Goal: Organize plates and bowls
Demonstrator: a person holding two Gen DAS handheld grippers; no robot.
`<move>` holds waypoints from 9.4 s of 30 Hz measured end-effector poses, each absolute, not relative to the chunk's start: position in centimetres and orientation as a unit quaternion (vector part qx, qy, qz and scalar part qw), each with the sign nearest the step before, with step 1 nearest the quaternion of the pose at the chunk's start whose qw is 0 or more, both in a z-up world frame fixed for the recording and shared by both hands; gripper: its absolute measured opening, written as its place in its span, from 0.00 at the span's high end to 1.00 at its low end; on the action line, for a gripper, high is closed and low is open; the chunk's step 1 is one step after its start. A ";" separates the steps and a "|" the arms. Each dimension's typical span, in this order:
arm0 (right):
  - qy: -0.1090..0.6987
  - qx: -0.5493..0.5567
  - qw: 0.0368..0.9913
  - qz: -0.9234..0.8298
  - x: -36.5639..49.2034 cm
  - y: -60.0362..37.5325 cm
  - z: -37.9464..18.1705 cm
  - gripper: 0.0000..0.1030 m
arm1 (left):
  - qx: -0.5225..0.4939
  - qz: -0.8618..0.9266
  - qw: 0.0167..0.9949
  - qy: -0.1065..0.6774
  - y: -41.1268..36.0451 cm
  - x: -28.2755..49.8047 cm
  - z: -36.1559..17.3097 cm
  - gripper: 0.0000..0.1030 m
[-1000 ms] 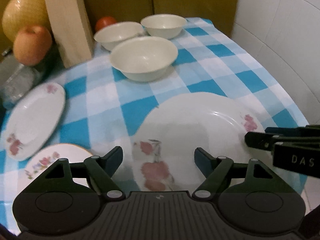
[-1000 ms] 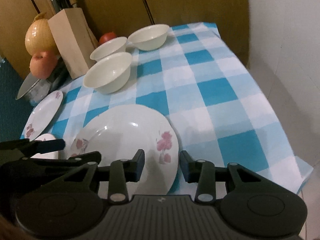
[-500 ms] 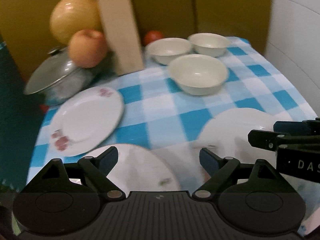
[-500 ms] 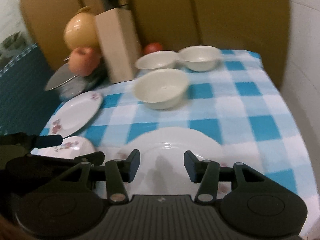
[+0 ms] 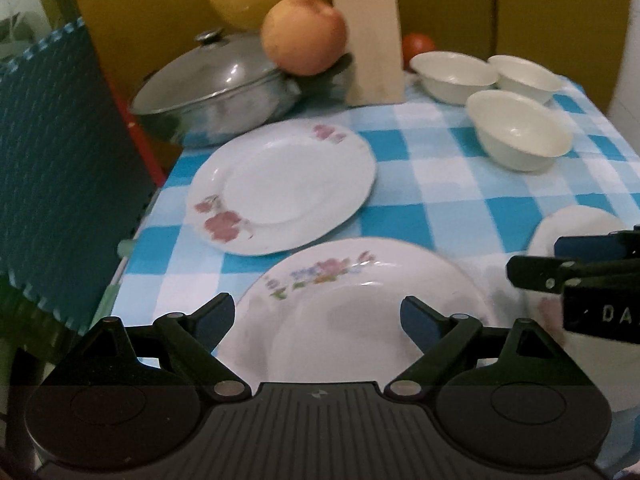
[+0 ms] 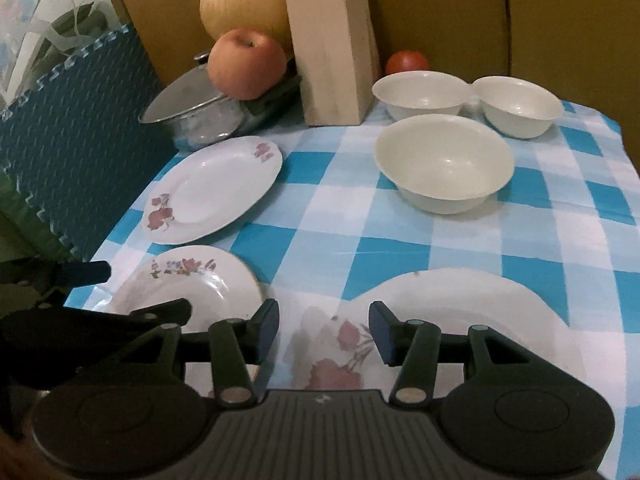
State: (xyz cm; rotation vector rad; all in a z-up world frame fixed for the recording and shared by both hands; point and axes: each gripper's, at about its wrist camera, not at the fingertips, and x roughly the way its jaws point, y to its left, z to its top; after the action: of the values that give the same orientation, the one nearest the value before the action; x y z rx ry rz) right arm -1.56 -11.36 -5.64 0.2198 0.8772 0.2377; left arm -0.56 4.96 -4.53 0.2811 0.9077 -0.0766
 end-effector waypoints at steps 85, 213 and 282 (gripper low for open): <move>0.443 0.169 0.856 0.207 -2.4 -9.7 -5.7 0.71 | 0.043 -0.040 0.881 0.470 8.3 -1.8 -4.8 0.05; 0.454 0.247 0.856 0.011 -7.0 -22.7 -6.4 0.70 | 0.125 -0.155 0.868 0.455 -6.7 -1.5 -6.2 0.07; 0.382 0.078 0.920 -0.041 -4.5 -17.9 -3.1 0.60 | 0.113 -0.116 0.890 0.427 -3.5 -0.8 -4.0 0.03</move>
State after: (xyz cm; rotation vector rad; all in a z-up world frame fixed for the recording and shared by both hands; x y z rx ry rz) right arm -4.52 -17.94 -3.11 0.1605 0.7850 -0.0846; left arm -0.85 -3.52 -3.95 0.2344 0.8866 -0.2404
